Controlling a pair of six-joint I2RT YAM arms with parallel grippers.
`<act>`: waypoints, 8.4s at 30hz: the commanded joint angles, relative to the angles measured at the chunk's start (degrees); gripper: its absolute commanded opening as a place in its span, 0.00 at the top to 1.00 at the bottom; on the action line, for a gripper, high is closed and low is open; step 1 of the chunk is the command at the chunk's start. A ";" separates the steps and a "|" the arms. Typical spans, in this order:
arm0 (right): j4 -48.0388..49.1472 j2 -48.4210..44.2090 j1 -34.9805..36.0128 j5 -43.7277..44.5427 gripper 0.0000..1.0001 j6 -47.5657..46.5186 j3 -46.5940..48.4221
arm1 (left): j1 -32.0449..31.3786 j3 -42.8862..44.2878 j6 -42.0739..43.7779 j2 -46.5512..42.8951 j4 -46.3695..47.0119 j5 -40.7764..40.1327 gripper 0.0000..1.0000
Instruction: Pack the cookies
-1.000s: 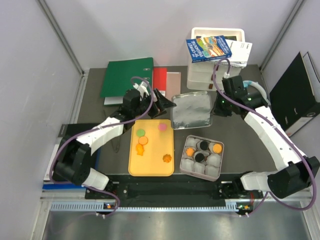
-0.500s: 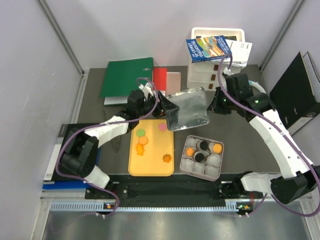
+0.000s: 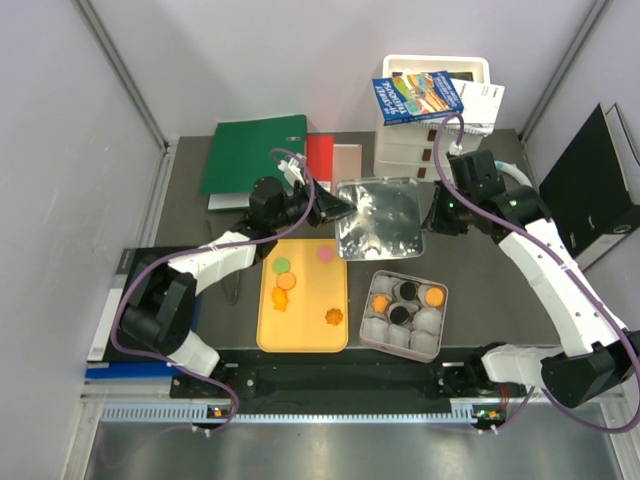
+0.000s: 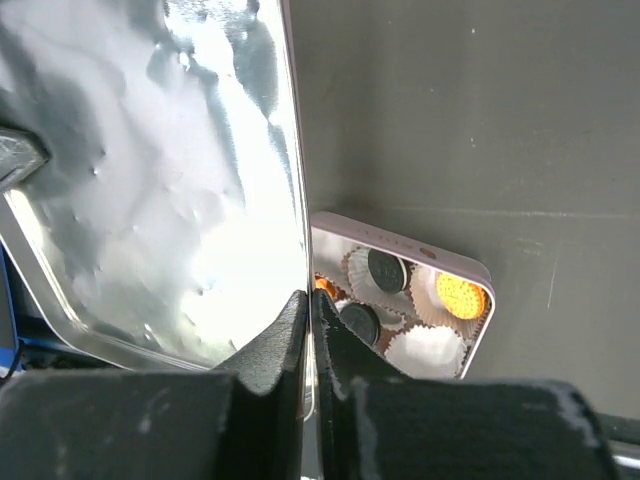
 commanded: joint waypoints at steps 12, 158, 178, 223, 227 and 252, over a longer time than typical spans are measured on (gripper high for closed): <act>3.04 -2.25 0.66 1.85 0.13 1.64 7.20 | 0.89 0.79 1.25 -2.37 2.70 1.75 0.88; 49.88 -11.57 -15.68 -44.72 1.00 25.19 -17.31 | 2.21 -12.13 -21.08 -6.85 30.38 4.82 0.01; 59.38 -11.39 -15.68 -49.91 1.00 31.62 -17.32 | 3.26 -12.65 -29.95 7.65 54.19 5.53 0.01; 31.71 -6.56 -15.68 -32.10 0.29 14.57 -12.58 | -0.08 -1.23 -39.79 12.13 67.12 15.11 0.87; 23.62 -5.51 -15.77 -23.73 0.22 10.36 -9.76 | -0.16 -0.79 -39.44 11.43 66.33 15.81 0.90; 11.65 -7.96 -16.74 -1.48 0.22 10.17 -7.56 | -4.20 -7.56 -18.98 3.87 39.98 24.95 1.00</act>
